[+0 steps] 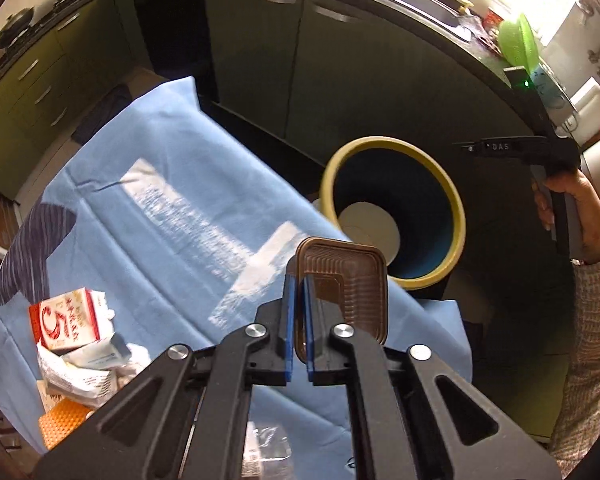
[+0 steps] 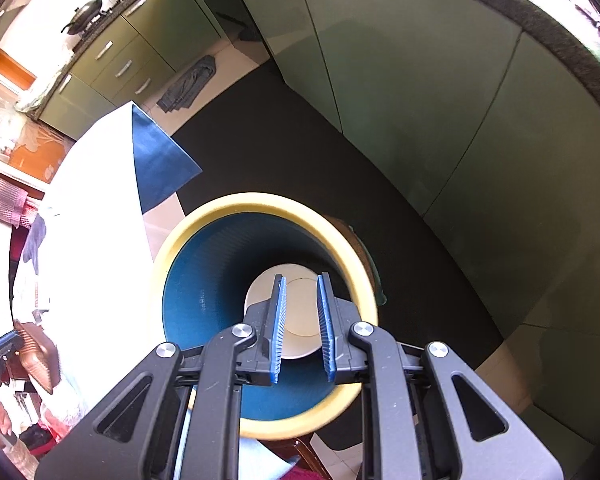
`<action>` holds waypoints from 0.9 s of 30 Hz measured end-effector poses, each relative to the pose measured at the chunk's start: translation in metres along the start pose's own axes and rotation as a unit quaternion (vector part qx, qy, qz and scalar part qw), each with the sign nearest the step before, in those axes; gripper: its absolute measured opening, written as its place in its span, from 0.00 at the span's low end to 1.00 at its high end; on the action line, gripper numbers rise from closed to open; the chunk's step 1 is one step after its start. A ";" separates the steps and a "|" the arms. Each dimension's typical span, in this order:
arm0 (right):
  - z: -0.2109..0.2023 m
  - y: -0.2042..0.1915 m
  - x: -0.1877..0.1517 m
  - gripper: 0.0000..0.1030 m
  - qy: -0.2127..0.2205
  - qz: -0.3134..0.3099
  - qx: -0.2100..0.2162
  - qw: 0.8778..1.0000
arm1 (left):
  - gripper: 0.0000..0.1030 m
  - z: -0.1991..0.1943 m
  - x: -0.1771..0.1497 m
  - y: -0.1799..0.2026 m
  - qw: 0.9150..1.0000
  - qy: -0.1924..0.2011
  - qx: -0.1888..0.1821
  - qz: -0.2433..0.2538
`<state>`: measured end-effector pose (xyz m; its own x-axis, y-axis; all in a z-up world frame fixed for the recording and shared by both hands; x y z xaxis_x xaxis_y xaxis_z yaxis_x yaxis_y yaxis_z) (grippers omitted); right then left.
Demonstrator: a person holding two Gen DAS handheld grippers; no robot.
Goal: Collect trash
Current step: 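Drop the brown tray into the bin by opening the left gripper, then grasp the clear water bottle around its middle with the right gripper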
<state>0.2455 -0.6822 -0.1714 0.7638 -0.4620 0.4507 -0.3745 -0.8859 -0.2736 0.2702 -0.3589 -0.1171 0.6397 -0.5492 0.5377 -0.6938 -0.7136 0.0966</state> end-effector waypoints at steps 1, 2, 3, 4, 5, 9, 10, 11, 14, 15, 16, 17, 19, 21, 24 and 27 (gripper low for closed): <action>-0.006 0.002 0.000 0.16 0.004 -0.001 0.000 1.000 | 0.04 0.007 0.007 0.014 1.000 -0.001 0.000 0.014; -0.012 0.005 0.000 0.16 0.007 -0.002 -0.001 1.000 | 0.04 0.015 0.014 0.028 1.000 -0.002 0.001 0.027; -0.017 0.007 0.000 0.16 0.010 -0.003 -0.001 1.000 | 0.04 0.024 0.020 0.039 0.999 -0.004 0.001 0.038; -0.022 0.009 -0.001 0.16 0.012 -0.004 -0.001 1.000 | 0.04 0.033 0.026 0.051 0.999 -0.007 0.001 0.045; -0.026 0.010 -0.002 0.16 0.013 -0.005 -0.001 1.000 | 0.04 0.044 0.031 0.061 0.999 -0.010 0.001 0.051; -0.040 0.020 -0.008 0.16 0.013 -0.008 -0.006 1.000 | 0.05 0.085 0.042 0.087 0.998 -0.025 0.003 0.059; -0.042 0.021 -0.009 0.16 0.012 -0.009 -0.007 1.000 | 0.07 0.093 0.043 0.091 0.998 -0.026 0.006 0.061; -0.044 0.023 -0.010 0.17 0.013 -0.009 -0.009 1.000 | 0.10 0.099 0.044 0.094 0.998 -0.028 0.010 0.063; -0.049 0.026 -0.011 0.23 0.013 -0.015 -0.015 1.000 | 0.26 0.100 0.046 0.096 0.998 -0.029 0.005 0.057; -0.049 0.025 -0.011 0.23 0.013 -0.019 -0.015 1.000 | 0.26 0.094 0.046 0.096 0.998 -0.026 0.001 0.057; -0.049 0.022 -0.013 0.23 0.010 -0.022 -0.012 1.000 | 0.26 0.087 0.045 0.095 0.998 -0.022 -0.001 0.057; -0.049 0.017 -0.015 0.23 0.007 -0.027 -0.006 1.000 | 0.26 0.076 0.044 0.092 0.998 -0.017 -0.003 0.058; -0.048 0.001 -0.019 0.23 0.000 -0.047 0.005 0.999 | 0.28 0.049 0.041 0.083 0.999 -0.002 -0.008 0.052; -0.047 -0.022 -0.028 0.23 -0.012 -0.074 0.026 0.997 | 0.38 0.020 0.038 0.070 0.999 0.017 -0.008 0.043; -0.045 -0.074 -0.049 0.32 -0.038 -0.132 0.065 0.988 | 0.63 -0.027 0.026 0.045 0.998 0.050 0.001 0.024; -0.046 -0.134 -0.072 0.35 -0.059 -0.198 0.104 0.973 | 0.77 -0.074 0.005 0.015 0.996 0.084 0.021 0.002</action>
<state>0.2161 -0.5322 -0.1285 0.8860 -0.0685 0.4586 0.0653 -0.9607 -0.2697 0.2382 -0.3404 -0.0510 0.5702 -0.4744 0.6707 -0.6798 -0.7308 0.0610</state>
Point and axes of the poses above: each gripper's, at about its wrist camera, not at the fingertips, and z roughly the way its jaws point, y to its right, x to its top, the point moved 10 cm from there along z, roughly the way its jaws point, and after that the axes turned 13 degrees about y, right-handed, at the moved point
